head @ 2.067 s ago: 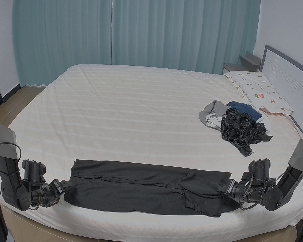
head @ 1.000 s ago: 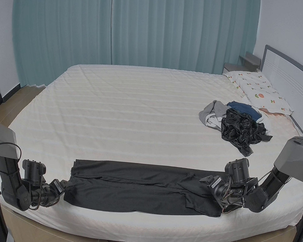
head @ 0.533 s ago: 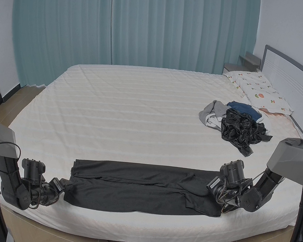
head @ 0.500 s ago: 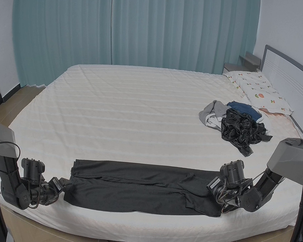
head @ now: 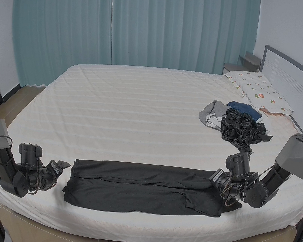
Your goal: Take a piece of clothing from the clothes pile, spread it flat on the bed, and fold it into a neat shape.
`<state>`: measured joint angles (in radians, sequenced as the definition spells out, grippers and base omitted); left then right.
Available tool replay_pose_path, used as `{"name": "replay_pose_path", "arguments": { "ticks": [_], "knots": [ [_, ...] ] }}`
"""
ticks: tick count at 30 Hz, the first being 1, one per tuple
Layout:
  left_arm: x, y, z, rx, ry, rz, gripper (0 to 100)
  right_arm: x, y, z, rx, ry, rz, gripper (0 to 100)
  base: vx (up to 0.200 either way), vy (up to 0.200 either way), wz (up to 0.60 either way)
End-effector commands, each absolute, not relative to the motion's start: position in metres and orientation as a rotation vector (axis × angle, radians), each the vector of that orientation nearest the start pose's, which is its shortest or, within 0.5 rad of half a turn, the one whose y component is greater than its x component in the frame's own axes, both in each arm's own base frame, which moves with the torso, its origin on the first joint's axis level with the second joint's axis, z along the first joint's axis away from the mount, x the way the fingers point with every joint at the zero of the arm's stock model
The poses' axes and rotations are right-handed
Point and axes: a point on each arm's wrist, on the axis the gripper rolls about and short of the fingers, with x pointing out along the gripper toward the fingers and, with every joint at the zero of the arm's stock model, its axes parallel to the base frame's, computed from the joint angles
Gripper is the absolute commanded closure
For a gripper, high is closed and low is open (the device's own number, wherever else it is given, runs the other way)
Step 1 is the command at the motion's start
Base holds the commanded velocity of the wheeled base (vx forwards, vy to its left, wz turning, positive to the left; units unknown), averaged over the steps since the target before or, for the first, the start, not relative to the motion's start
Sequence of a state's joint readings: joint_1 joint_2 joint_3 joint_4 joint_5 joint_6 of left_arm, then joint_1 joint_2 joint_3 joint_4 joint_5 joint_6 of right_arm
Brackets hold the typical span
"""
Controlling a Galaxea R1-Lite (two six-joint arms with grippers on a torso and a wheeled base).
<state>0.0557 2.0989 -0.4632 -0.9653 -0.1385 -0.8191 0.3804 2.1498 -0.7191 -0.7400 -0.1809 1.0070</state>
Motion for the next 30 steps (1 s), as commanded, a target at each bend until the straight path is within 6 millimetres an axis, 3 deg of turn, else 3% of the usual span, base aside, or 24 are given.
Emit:
{"name": "replay_pose_path", "arguments": {
  "ticks": [1, 8, 17, 18, 30],
  "knots": [
    [0.322, 0.0, 0.023, -0.831, 0.663, 0.148, 0, 0.323, 0.124, 0.037, 0.79, 0.619, -0.11, 100, 0.0, 0.0, 0.0],
    [0.343, -0.015, 0.003, -0.791, 0.72, 0.126, 0, 0.322, 0.124, 0.037, 0.784, 0.611, -0.1, 100, 0.0, 0.0, 0.0],
    [0.352, -0.016, -0.006, -0.727, 0.716, 0.139, 0, 0.321, 0.123, 0.037, 0.783, 0.614, -0.104, 100, 0.0, 0.0, 0.0],
    [0.353, -0.016, -0.006, -0.724, 0.713, 0.142, 100, 0.321, 0.123, 0.037, 0.783, 0.615, -0.103, 100, 0.0, 0.0, 0.0],
    [0.358, -0.012, 0.0, -0.705, 0.662, 0.185, 100, 0.322, 0.122, 0.037, 0.782, 0.61, -0.104, 100, 0.0, 0.0, 0.0]
  ]
}}
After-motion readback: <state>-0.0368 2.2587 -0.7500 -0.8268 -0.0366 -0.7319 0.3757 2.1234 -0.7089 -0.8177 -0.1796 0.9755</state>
